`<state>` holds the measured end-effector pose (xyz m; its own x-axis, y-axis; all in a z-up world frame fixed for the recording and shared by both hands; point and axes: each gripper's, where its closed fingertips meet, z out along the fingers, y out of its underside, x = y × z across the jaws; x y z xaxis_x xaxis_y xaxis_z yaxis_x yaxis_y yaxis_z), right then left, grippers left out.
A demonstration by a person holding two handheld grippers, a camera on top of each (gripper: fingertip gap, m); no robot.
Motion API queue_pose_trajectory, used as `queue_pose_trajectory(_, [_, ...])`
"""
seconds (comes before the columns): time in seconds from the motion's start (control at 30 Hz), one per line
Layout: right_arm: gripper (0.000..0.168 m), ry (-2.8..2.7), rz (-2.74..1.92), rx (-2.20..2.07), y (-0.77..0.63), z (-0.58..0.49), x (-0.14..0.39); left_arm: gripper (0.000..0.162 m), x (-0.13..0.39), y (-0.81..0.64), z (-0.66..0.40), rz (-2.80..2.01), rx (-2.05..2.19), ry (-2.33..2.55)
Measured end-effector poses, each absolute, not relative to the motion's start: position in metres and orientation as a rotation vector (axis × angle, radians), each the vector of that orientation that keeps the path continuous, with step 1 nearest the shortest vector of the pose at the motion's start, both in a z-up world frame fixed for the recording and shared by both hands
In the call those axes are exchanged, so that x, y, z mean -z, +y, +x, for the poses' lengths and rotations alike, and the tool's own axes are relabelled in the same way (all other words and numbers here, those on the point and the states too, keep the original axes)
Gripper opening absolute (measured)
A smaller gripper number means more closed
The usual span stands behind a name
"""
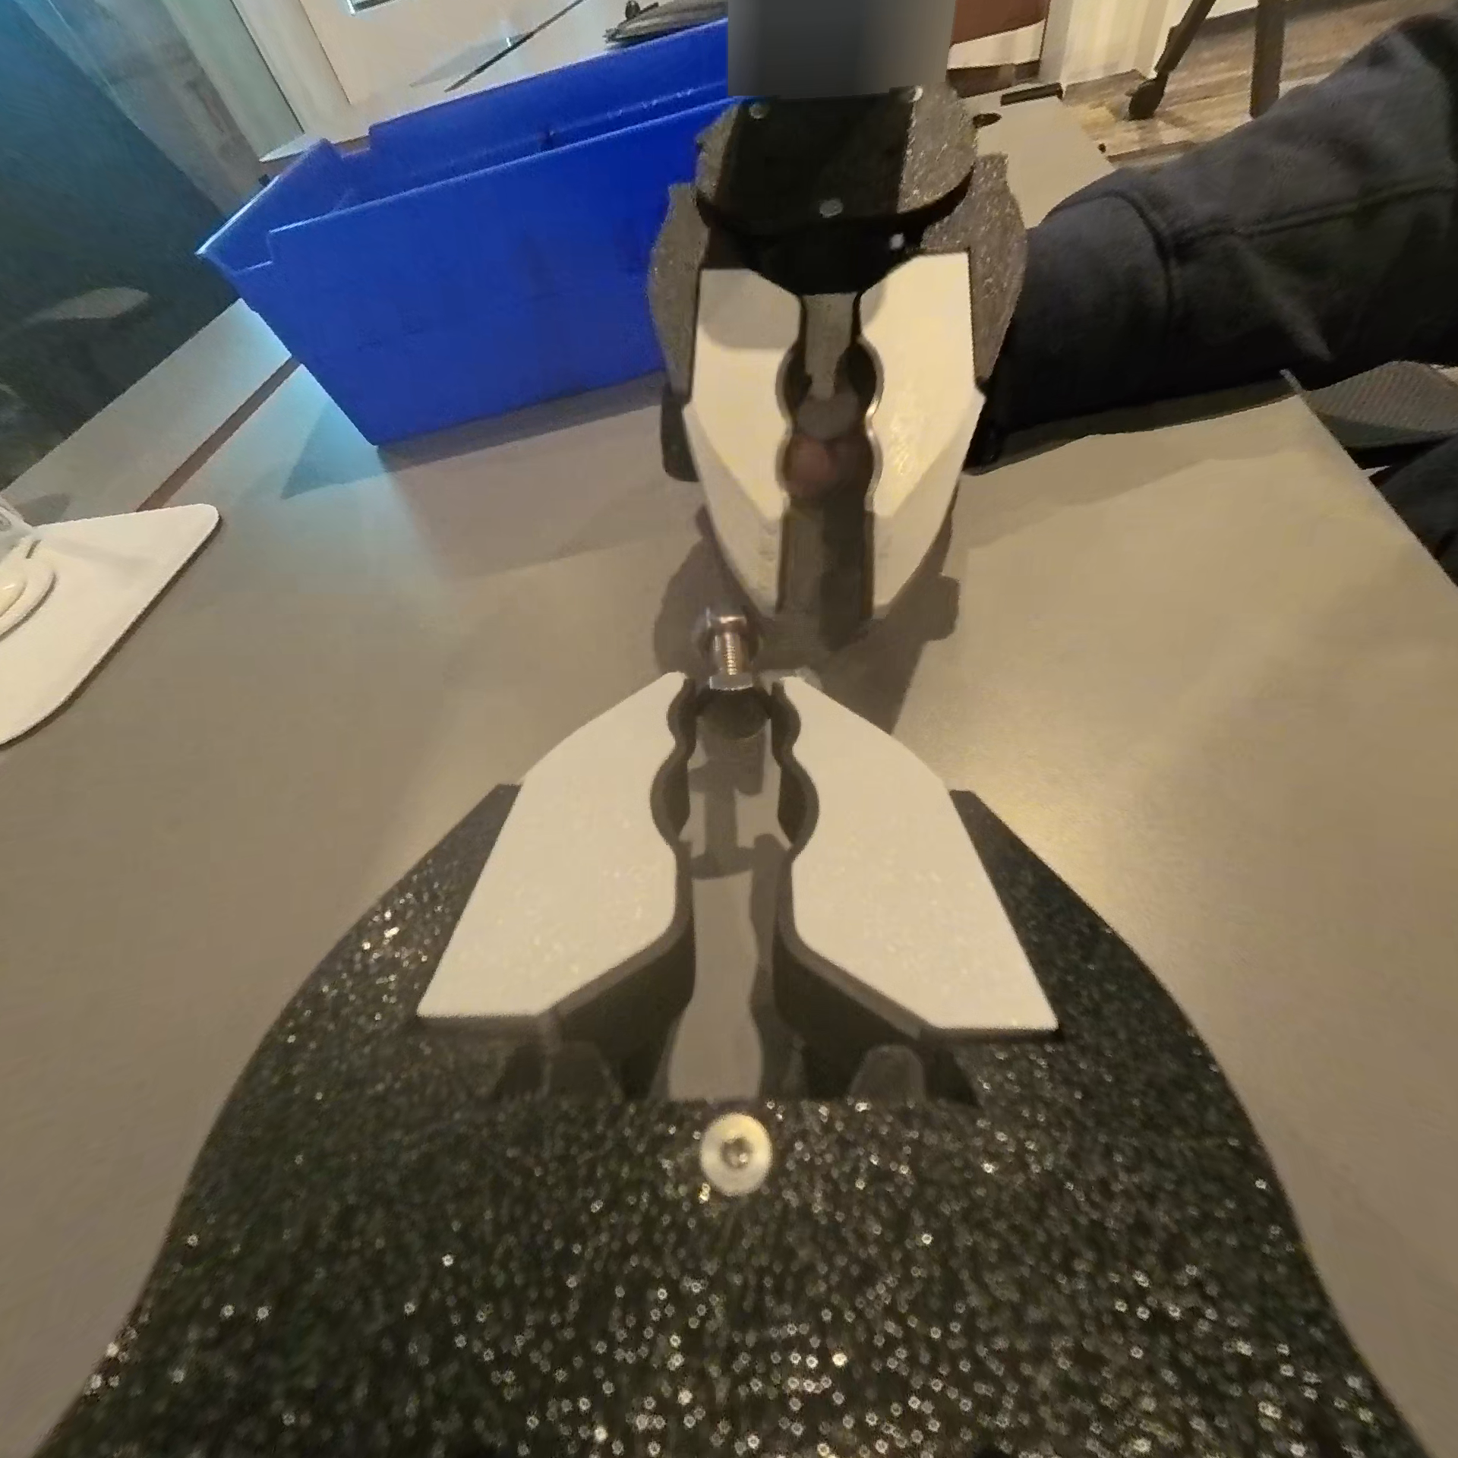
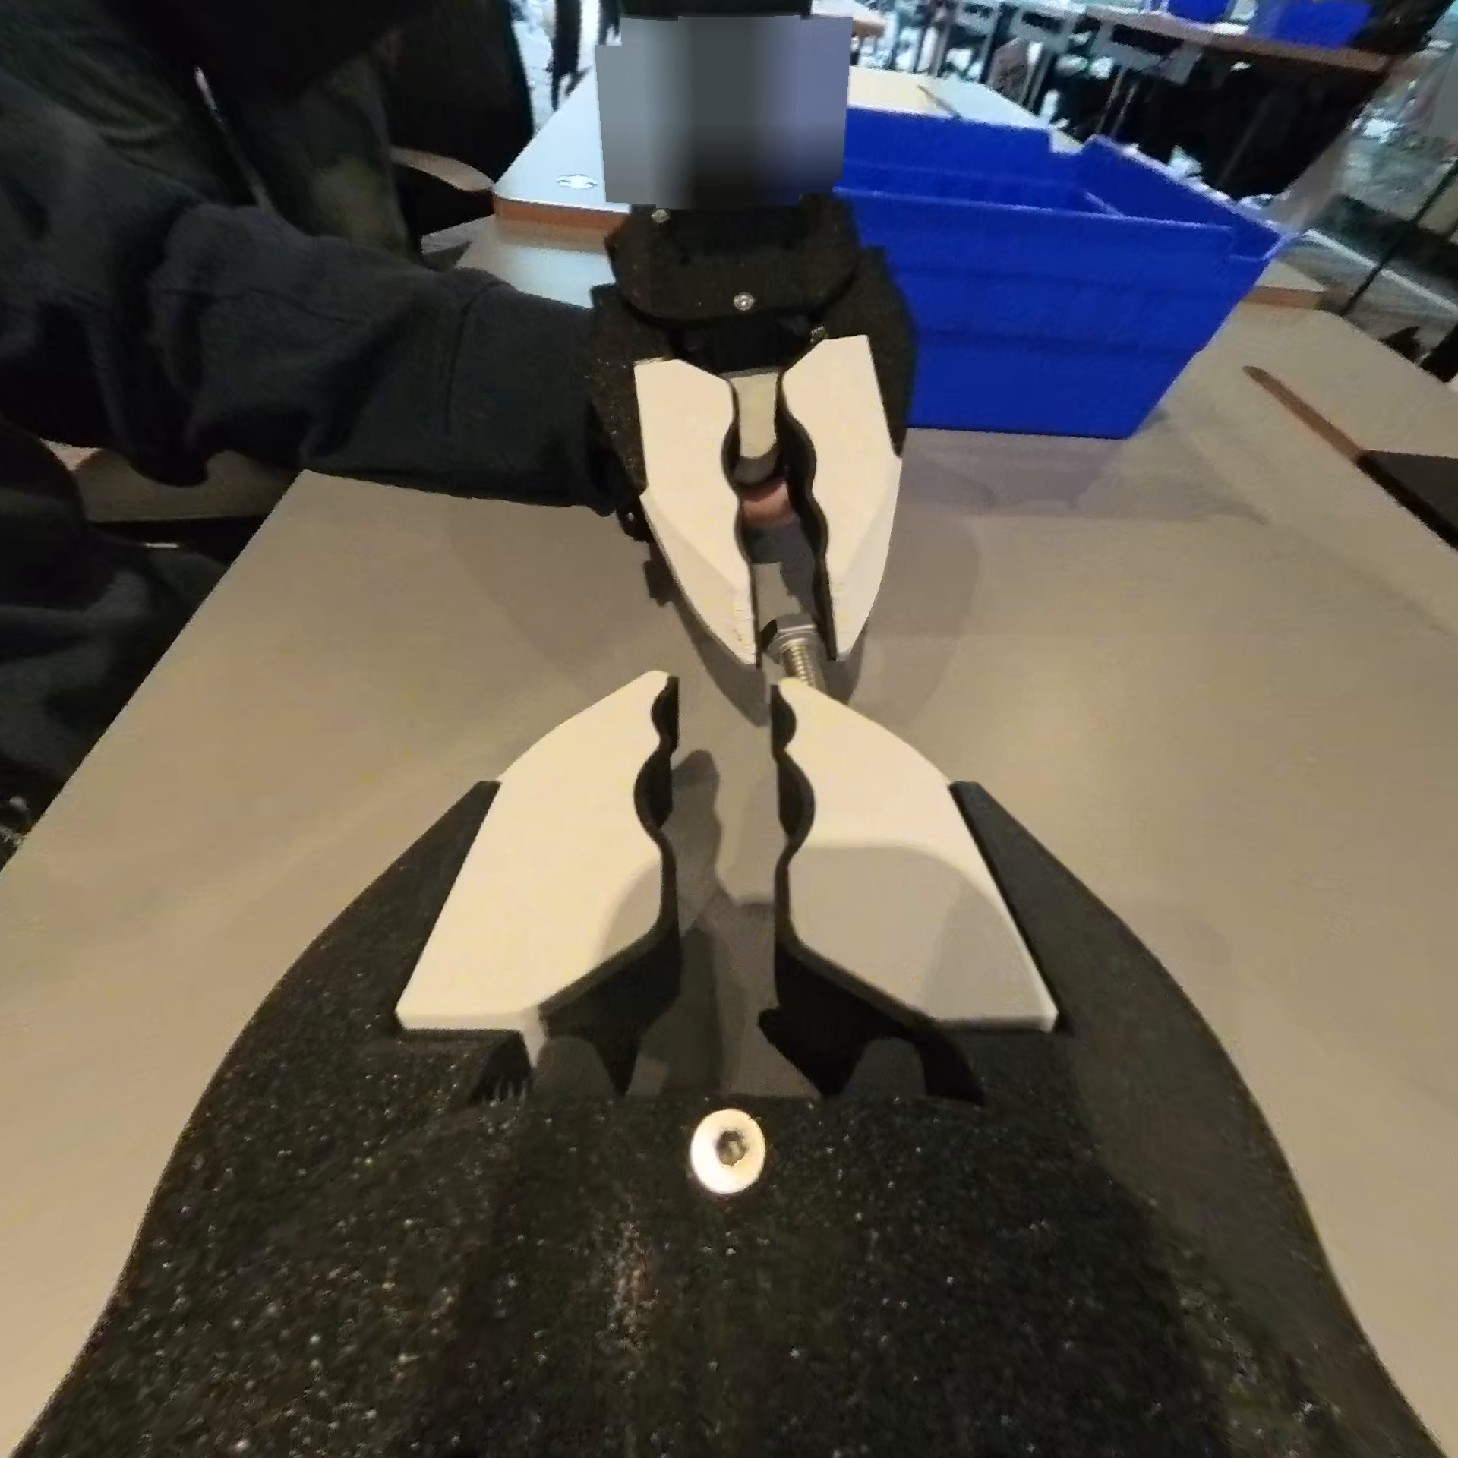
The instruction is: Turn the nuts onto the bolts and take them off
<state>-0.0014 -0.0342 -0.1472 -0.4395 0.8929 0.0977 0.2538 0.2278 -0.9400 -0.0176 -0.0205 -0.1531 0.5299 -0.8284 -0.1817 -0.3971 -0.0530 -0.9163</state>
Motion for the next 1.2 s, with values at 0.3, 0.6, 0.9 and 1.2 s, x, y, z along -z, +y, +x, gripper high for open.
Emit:
queue_pose_trajectory(0.3, [0.012,-1.897,-1.048,-1.200,-0.040,0.000,0.153,0.017,0.152,-0.019,-0.019,-1.664,0.492,1.033])
queue_pose_trajectory(0.6, [0.009,-1.903,-1.019,-1.193,-0.042,0.000,0.153,0.017,0.152,-0.019,-0.019,-1.667,0.497,1.036])
queue_pose_trajectory(0.9, [0.034,-1.837,-1.052,-1.148,-0.032,-0.008,0.151,0.018,0.155,-0.019,-0.017,-1.678,0.483,1.057])
queue_pose_trajectory(1.2, [0.039,-1.814,-1.082,-1.127,-0.026,-0.008,0.151,0.018,0.153,-0.019,-0.018,-1.671,0.501,1.045])
